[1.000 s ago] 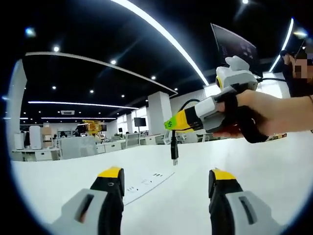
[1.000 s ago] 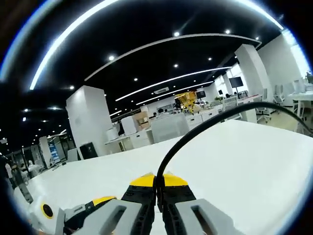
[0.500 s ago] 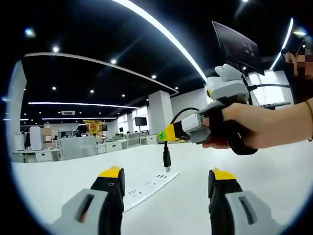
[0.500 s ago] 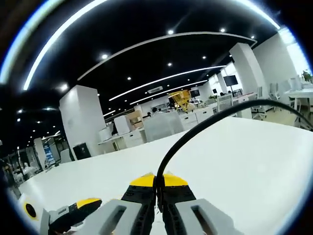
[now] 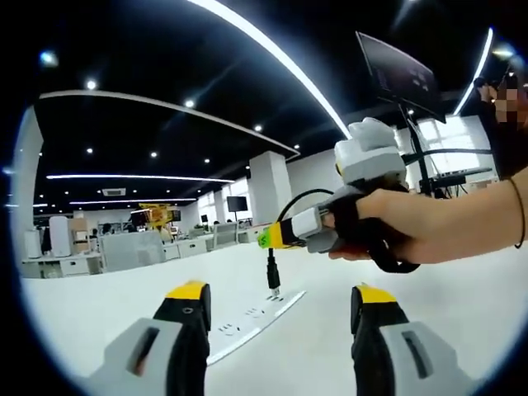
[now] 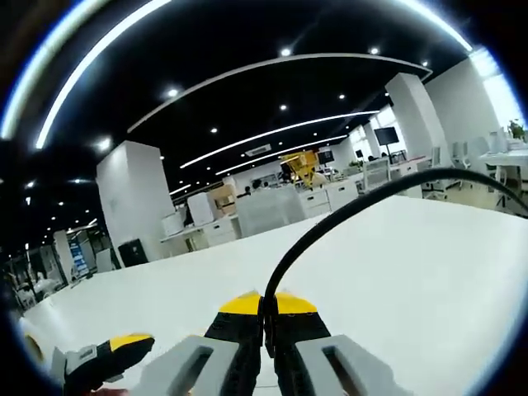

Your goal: Find the data cable on the table. Grasp the USB connector end of the cable and insert it into the USB port on the table

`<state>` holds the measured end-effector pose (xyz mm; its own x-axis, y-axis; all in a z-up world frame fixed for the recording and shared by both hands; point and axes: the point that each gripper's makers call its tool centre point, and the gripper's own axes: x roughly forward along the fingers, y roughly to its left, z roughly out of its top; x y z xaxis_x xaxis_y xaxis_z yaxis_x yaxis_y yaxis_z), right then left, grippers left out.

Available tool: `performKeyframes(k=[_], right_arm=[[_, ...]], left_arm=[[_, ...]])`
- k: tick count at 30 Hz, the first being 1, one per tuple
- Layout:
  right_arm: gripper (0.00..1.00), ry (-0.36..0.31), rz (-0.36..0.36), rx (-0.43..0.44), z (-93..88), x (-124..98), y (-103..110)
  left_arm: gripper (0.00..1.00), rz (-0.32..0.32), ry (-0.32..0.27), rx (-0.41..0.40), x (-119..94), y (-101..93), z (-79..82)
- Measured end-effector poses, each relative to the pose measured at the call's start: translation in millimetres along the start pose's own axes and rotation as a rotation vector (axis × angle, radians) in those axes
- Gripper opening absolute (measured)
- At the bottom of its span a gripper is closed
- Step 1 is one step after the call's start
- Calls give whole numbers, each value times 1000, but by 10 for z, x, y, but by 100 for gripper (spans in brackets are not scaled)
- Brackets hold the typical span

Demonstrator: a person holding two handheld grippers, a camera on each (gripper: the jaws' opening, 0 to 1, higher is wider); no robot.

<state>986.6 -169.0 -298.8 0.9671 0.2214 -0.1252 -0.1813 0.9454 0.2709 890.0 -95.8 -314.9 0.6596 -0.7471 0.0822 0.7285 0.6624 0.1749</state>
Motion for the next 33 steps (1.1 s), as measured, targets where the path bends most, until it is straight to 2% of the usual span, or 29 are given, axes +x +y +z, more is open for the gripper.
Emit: performKeyframes(k=[5, 14, 19, 33], right_arm=[[5, 5, -5, -15, 9, 55, -46], [5, 21, 3, -25, 5, 117, -6], [5, 37, -1, -3, -23, 85, -19], [5, 33, -12, -16, -51, 48, -58]], left_arm=[[68, 6, 0, -8, 5, 35, -3], [67, 12, 9, -6, 17, 50, -12], [67, 17, 17, -1, 25, 47, -20], [66, 17, 28, 9, 19, 10, -20]])
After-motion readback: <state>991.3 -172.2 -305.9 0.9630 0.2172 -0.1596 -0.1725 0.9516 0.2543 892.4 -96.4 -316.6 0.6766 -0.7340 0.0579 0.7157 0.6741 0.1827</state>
